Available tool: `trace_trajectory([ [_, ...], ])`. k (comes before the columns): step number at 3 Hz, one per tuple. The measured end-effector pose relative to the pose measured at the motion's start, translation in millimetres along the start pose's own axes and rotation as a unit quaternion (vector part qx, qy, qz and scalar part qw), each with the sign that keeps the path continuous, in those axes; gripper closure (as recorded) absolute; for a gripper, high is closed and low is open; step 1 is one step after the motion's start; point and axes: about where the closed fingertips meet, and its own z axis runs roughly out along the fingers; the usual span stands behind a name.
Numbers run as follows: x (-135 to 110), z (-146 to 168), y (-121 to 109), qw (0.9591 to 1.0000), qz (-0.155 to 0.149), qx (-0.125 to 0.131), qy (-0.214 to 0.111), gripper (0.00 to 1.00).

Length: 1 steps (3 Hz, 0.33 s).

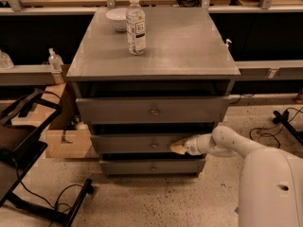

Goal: Close middle drawer

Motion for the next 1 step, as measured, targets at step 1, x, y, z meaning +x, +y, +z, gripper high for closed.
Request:
trace_trajectory([
  [1,-2.5,2.6,-10.7,0.9999,0.008,0.008,-0.003,1.0],
])
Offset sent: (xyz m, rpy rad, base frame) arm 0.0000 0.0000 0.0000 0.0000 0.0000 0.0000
